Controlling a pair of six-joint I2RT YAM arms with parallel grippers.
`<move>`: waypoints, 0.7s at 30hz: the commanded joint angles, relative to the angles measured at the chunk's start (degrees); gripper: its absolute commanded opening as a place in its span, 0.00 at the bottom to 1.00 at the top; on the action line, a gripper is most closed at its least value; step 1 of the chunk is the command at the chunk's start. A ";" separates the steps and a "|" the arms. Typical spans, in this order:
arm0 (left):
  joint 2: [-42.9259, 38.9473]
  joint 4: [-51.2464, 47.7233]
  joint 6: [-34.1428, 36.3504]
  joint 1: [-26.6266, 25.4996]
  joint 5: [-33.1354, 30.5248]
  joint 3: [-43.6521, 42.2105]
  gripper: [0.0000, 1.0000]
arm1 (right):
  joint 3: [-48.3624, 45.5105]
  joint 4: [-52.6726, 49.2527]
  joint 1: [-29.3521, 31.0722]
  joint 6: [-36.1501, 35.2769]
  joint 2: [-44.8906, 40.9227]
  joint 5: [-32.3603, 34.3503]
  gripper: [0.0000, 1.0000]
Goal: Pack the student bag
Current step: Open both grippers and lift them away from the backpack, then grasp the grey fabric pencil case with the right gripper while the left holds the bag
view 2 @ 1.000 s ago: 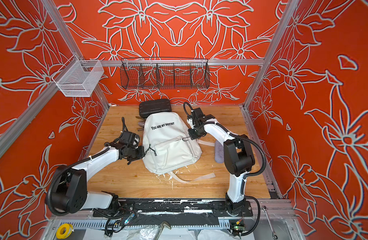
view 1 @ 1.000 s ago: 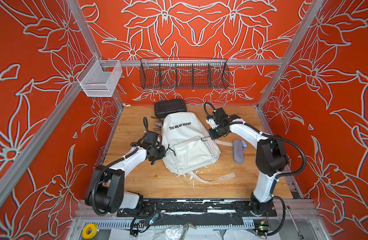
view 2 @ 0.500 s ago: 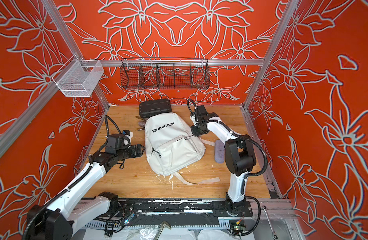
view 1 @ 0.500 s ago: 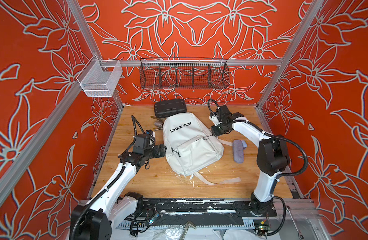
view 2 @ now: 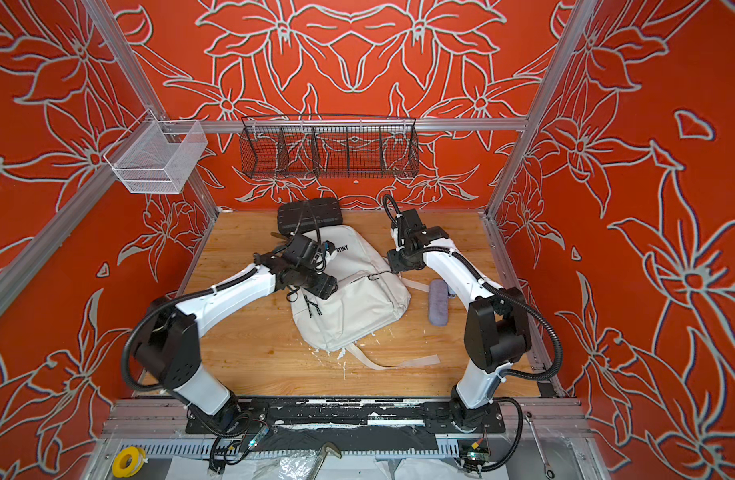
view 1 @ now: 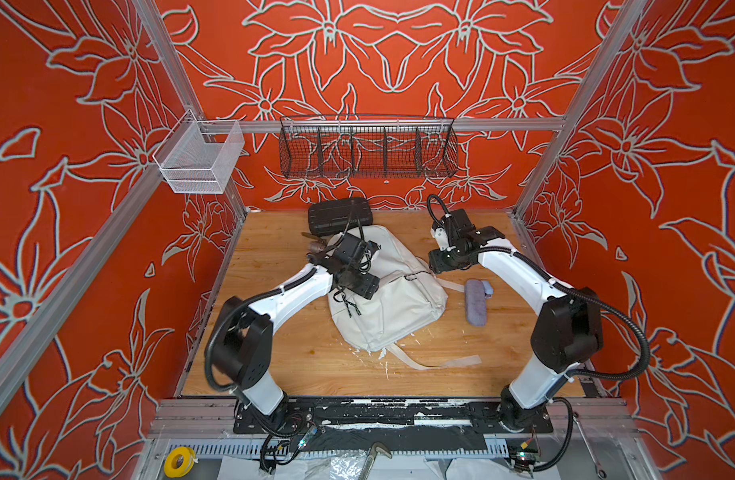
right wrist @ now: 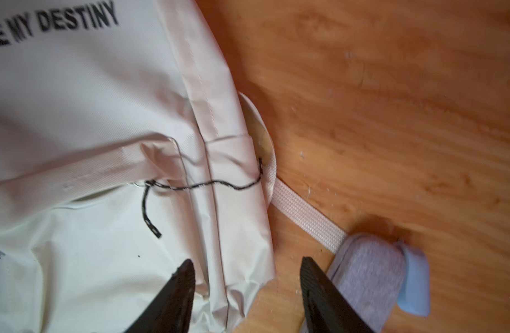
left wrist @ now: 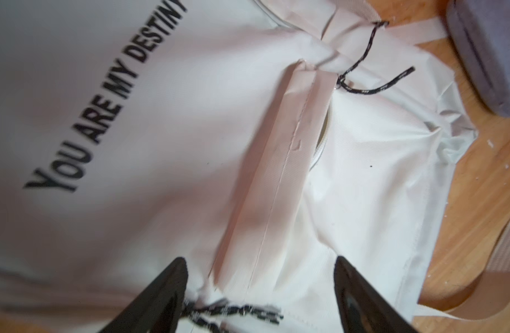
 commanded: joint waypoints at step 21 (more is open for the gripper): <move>11.31 -8.28 1.25 -1.44 -16.81 9.42 0.76 | -14.18 -2.11 -8.18 10.10 -0.87 7.41 0.63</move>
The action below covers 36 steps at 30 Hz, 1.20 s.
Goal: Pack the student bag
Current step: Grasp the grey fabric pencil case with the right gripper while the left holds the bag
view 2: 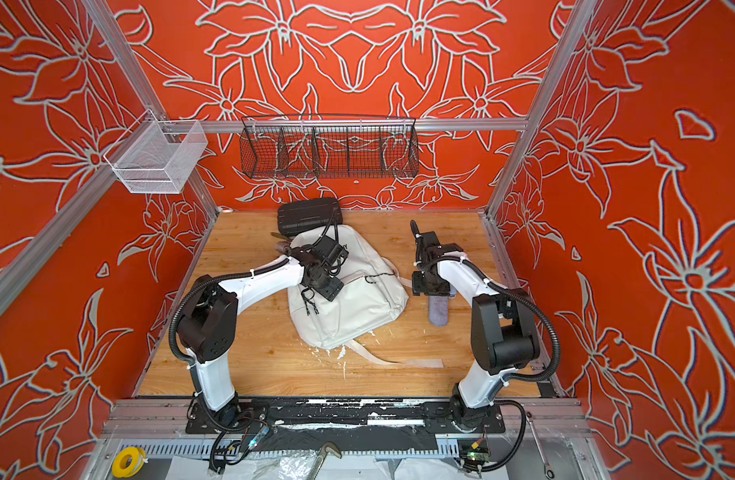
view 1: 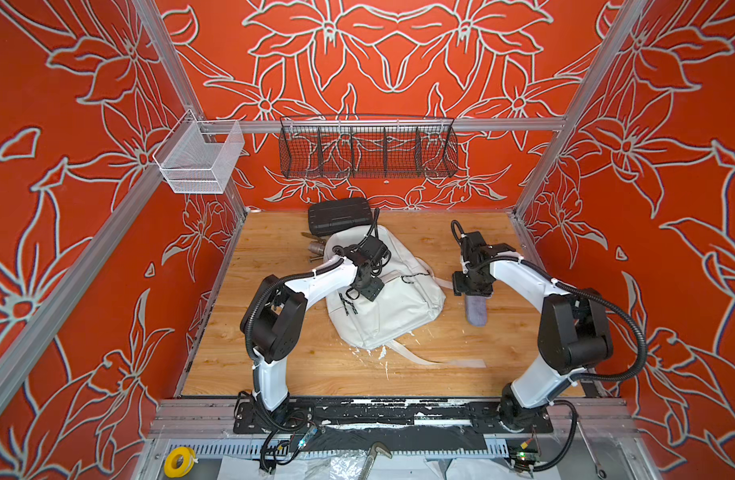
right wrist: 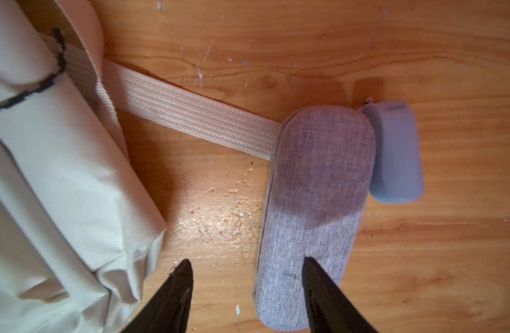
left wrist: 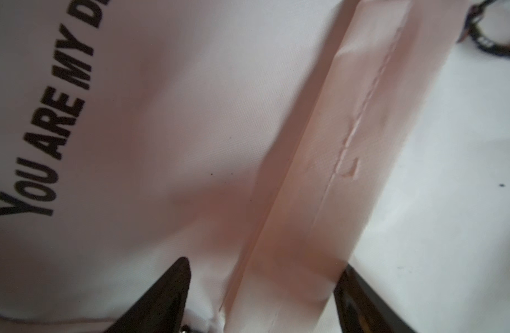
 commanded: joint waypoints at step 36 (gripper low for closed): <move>3.76 -6.69 -3.95 4.74 6.38 7.10 0.00 | -3.27 3.74 -6.90 -0.69 4.03 -0.56 0.73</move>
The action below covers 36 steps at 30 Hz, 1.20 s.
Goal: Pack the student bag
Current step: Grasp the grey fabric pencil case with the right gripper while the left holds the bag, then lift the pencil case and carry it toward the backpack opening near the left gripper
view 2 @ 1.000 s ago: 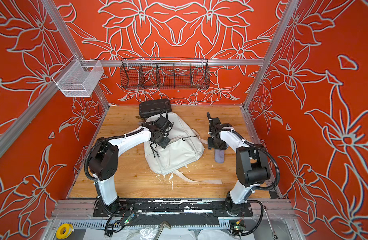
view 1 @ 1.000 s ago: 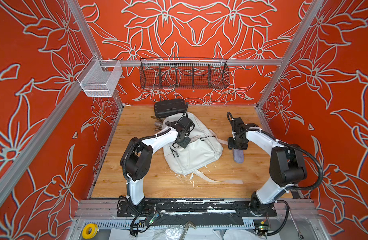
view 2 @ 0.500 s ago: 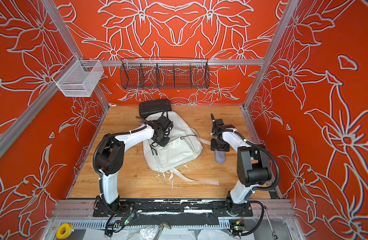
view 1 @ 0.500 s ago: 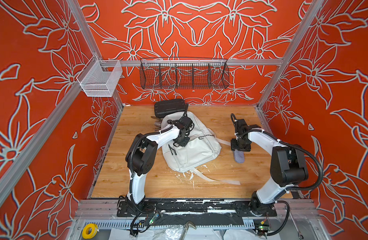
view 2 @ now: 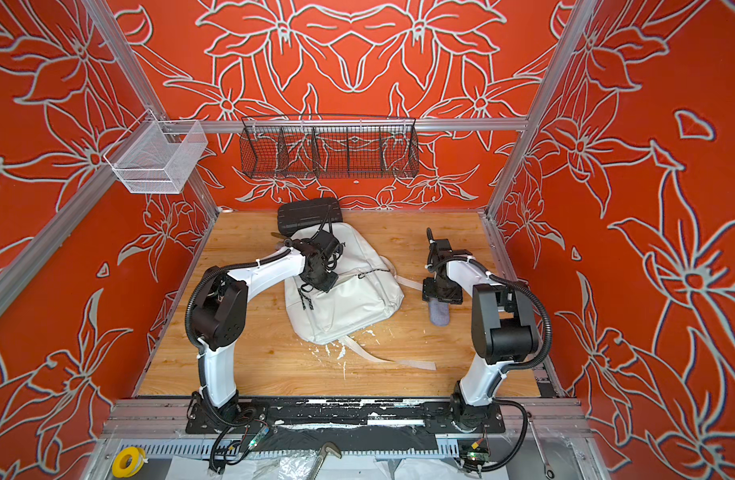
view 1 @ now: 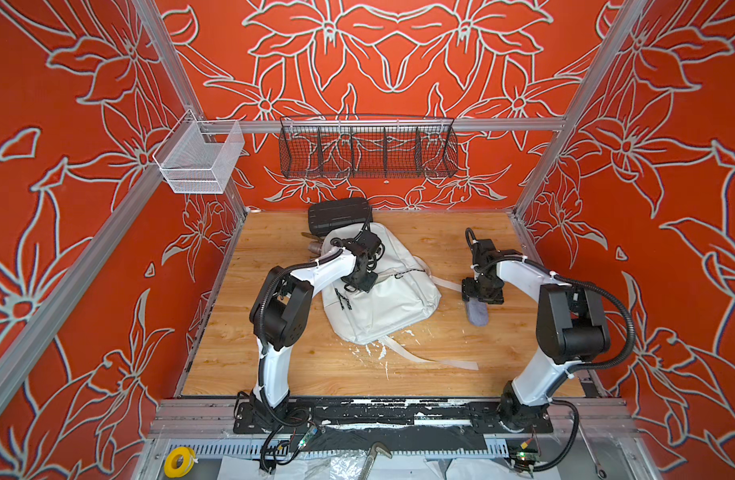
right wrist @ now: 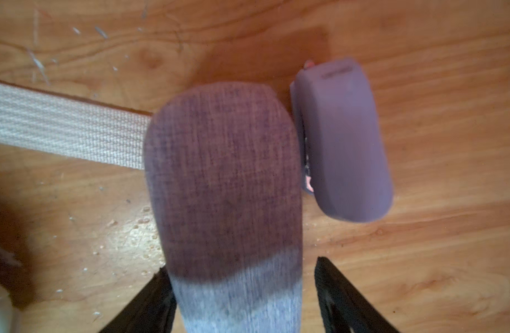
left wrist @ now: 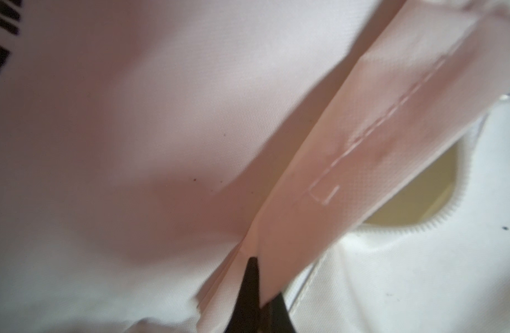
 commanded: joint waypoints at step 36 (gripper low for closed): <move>-7.89 -5.77 -4.21 3.54 26.89 4.74 0.00 | -18.40 84.79 26.44 1.36 -13.20 -14.10 0.34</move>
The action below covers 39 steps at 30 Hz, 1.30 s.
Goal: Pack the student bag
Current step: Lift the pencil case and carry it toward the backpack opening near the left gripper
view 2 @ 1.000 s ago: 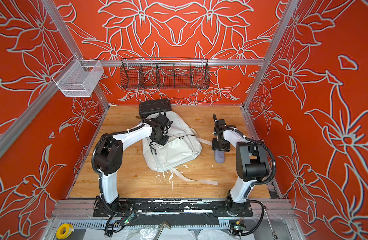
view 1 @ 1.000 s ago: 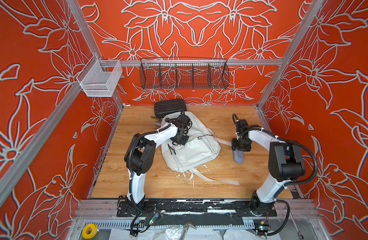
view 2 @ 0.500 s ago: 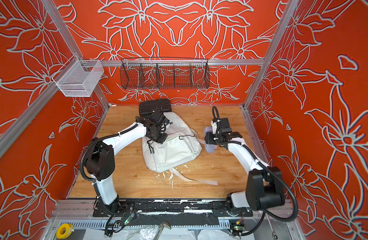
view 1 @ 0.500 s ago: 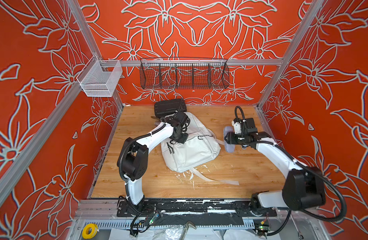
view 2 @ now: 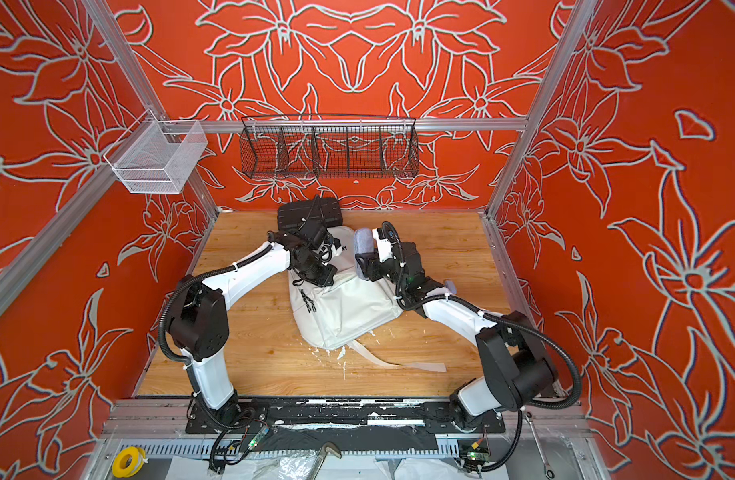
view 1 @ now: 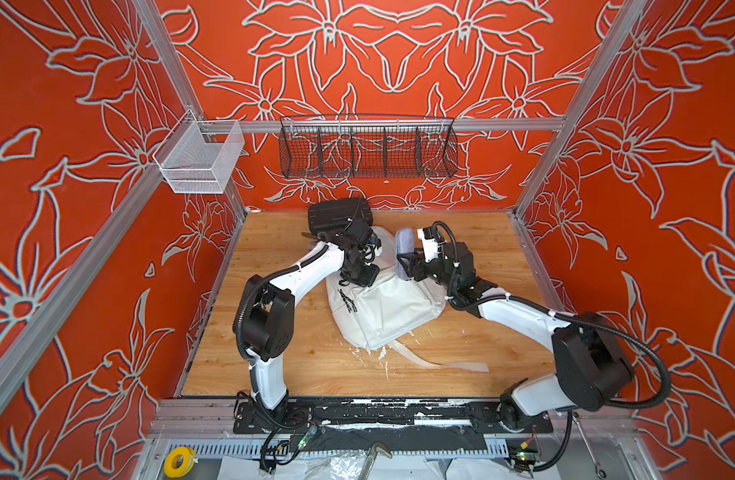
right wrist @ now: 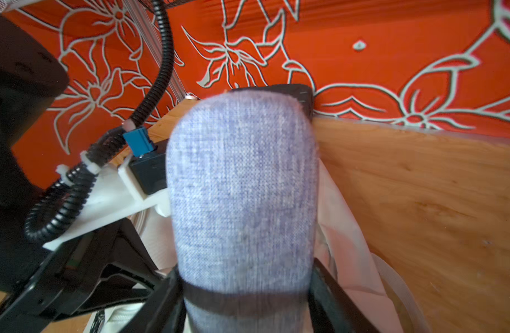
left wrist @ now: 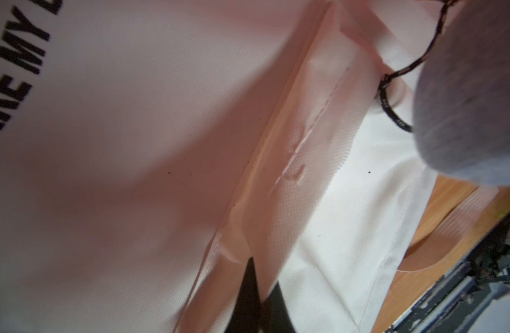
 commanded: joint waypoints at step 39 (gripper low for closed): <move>-11.60 20.29 -5.29 3.78 8.46 -12.09 0.54 | -1.34 36.20 6.37 -10.47 22.83 -4.03 0.29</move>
